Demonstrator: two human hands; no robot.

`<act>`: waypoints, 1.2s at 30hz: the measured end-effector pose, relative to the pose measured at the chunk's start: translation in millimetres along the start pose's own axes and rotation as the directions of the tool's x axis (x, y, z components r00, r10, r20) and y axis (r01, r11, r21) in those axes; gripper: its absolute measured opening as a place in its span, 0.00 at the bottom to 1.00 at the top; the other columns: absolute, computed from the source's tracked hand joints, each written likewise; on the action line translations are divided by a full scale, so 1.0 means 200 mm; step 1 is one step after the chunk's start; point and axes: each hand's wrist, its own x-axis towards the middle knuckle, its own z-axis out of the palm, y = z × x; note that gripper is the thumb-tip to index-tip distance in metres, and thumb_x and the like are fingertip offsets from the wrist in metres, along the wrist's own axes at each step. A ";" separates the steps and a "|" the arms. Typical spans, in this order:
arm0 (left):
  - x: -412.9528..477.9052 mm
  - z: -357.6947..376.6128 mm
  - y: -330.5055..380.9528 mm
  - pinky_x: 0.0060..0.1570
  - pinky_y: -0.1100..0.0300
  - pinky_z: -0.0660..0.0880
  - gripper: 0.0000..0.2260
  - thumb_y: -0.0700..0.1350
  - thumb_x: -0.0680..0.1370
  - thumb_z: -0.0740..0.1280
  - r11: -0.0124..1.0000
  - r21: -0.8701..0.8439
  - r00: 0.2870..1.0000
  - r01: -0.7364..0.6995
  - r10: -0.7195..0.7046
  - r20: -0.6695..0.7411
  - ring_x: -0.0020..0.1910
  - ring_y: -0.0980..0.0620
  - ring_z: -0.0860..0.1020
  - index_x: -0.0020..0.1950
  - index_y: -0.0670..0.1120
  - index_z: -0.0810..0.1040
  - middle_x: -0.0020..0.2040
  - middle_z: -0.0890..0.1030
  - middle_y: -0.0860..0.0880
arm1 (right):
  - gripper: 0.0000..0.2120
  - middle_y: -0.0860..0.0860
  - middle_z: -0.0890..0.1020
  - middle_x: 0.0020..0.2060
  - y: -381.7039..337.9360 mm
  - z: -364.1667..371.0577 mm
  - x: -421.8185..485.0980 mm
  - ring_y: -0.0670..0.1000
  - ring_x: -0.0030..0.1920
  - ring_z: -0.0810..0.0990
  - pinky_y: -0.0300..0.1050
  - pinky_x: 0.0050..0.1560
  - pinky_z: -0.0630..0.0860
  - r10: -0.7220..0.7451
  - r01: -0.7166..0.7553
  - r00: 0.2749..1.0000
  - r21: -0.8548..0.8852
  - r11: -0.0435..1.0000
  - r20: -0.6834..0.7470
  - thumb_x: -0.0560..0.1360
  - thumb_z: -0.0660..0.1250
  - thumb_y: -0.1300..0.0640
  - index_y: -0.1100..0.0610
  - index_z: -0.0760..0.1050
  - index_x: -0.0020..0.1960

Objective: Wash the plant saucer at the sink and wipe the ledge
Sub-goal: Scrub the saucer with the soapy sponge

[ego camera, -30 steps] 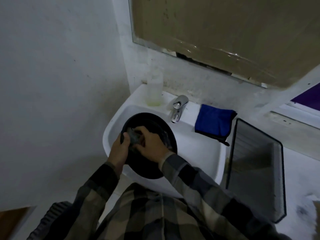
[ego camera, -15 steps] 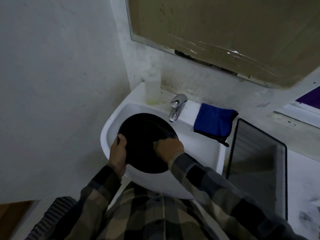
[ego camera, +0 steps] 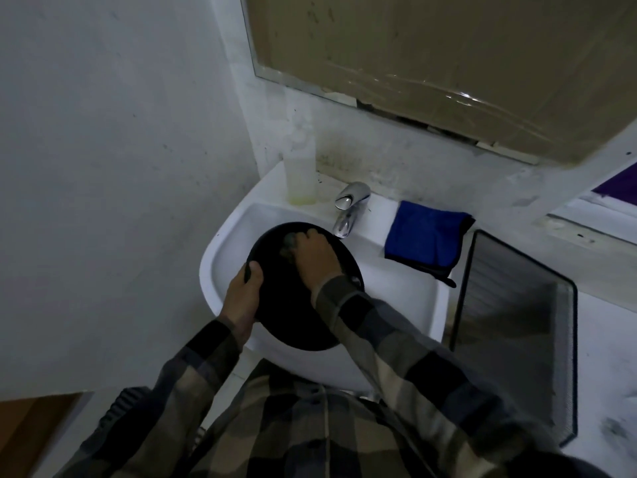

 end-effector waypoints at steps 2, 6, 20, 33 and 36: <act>-0.01 0.01 -0.02 0.55 0.56 0.73 0.21 0.56 0.82 0.53 0.998 -0.054 1.000 0.014 -0.014 0.002 0.59 0.49 0.76 0.71 0.49 0.69 0.62 0.76 0.49 | 0.16 0.64 0.73 0.59 0.08 0.01 -0.04 0.62 0.58 0.72 0.55 0.55 0.67 0.016 -0.016 1.000 -0.054 0.998 -0.004 0.79 0.53 0.64 0.65 0.65 0.66; 0.00 0.01 -0.05 0.49 0.57 0.75 0.22 0.59 0.81 0.52 0.990 -0.128 0.999 0.052 -0.052 0.001 0.59 0.49 0.76 0.71 0.50 0.69 0.62 0.77 0.50 | 0.16 0.64 0.73 0.59 0.18 0.05 -0.20 0.62 0.58 0.70 0.54 0.54 0.67 0.041 -0.041 0.999 -0.043 0.998 0.005 0.78 0.54 0.65 0.65 0.67 0.65; 0.11 0.05 -0.06 0.47 0.53 0.76 0.27 0.63 0.80 0.50 0.925 -0.306 0.973 0.226 -0.231 0.022 0.59 0.43 0.76 0.73 0.49 0.67 0.65 0.75 0.43 | 0.28 0.56 0.79 0.40 0.09 -0.01 -0.48 0.58 0.41 0.76 0.46 0.34 0.69 -0.297 0.293 0.954 -0.074 0.953 -0.049 0.74 0.51 0.34 0.58 0.74 0.48; 0.08 0.02 -0.13 0.46 0.39 0.78 0.29 0.66 0.78 0.48 0.915 -0.299 0.963 0.270 -0.256 0.088 0.58 0.37 0.76 0.72 0.51 0.67 0.65 0.76 0.41 | 0.27 0.58 0.79 0.35 0.07 -0.10 -0.49 0.59 0.36 0.77 0.49 0.38 0.74 -0.237 0.232 0.958 0.046 0.972 0.165 0.79 0.52 0.39 0.60 0.74 0.39; 0.08 0.01 -0.11 0.50 0.36 0.77 0.30 0.67 0.77 0.49 0.913 -0.313 0.965 0.263 -0.253 0.074 0.59 0.37 0.76 0.72 0.51 0.67 0.64 0.76 0.42 | 0.19 0.62 0.78 0.47 0.04 -0.10 -0.49 0.62 0.48 0.77 0.50 0.46 0.72 -0.107 0.091 0.984 0.118 0.989 0.142 0.80 0.53 0.43 0.60 0.69 0.48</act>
